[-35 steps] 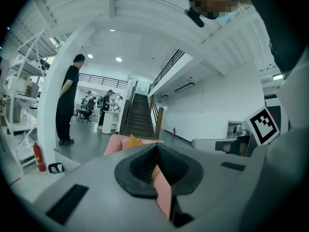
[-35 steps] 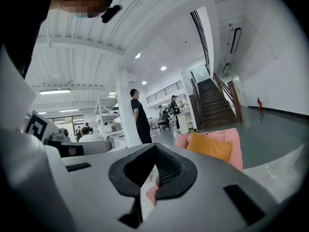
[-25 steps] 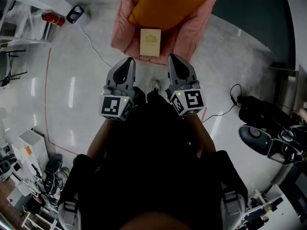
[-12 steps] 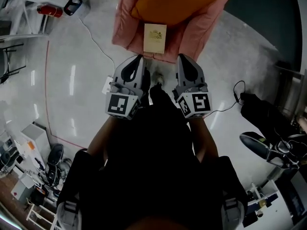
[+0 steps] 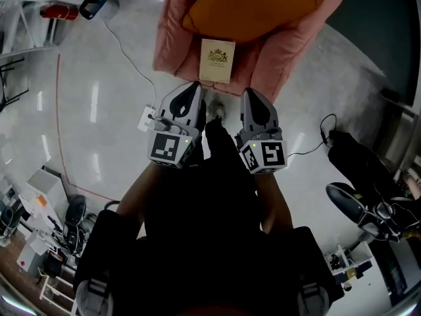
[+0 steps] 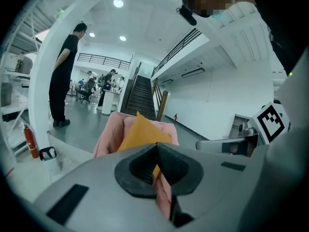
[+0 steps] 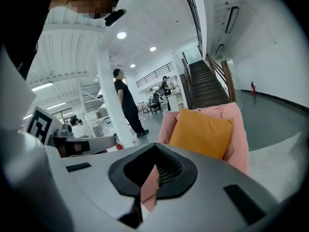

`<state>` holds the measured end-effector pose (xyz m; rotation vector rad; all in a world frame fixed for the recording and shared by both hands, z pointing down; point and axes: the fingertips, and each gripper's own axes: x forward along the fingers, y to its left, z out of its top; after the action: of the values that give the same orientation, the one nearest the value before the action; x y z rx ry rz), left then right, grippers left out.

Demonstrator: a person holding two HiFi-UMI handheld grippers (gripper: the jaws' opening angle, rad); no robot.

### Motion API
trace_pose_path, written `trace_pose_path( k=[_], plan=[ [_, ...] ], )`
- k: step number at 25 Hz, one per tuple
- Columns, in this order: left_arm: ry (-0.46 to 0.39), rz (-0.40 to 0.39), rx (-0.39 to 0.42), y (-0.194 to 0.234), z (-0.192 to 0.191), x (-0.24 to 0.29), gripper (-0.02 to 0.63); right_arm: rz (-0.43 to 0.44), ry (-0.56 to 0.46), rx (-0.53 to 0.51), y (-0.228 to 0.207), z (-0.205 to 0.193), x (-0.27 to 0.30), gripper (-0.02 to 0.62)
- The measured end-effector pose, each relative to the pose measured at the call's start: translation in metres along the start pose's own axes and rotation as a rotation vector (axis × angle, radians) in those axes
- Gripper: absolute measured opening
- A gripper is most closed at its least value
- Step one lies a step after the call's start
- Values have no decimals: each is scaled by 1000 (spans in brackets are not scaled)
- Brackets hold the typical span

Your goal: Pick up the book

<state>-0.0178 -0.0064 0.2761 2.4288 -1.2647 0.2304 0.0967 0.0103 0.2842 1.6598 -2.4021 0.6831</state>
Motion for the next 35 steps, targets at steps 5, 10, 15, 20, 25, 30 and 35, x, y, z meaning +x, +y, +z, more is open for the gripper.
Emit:
trace_pose_path(
  k=[5,10,15,20,25,30,35],
  plan=[
    [11,-4,-36,19,-29,29,8,-14,43,35,-18,-30,35,2],
    [24,13,-77,46,-49,54,8,-25,101,32,-30,-60,71,2],
    [57,2,-124,64,-78,76,8,-30,145,33,-46,-91,97,2],
    [79,14,-137,81,-104,86,8,-49,188,5,-61,-120,121,2],
    [90,38,-159,91,-130,99,8,-73,210,13,-81,-148,138,2],
    [99,27,-184,97,-153,112,8,-85,231,39,-94,-175,157,3],
    [125,3,-163,98,-185,127,8,-82,279,69,-110,-217,171,6]
  ],
)
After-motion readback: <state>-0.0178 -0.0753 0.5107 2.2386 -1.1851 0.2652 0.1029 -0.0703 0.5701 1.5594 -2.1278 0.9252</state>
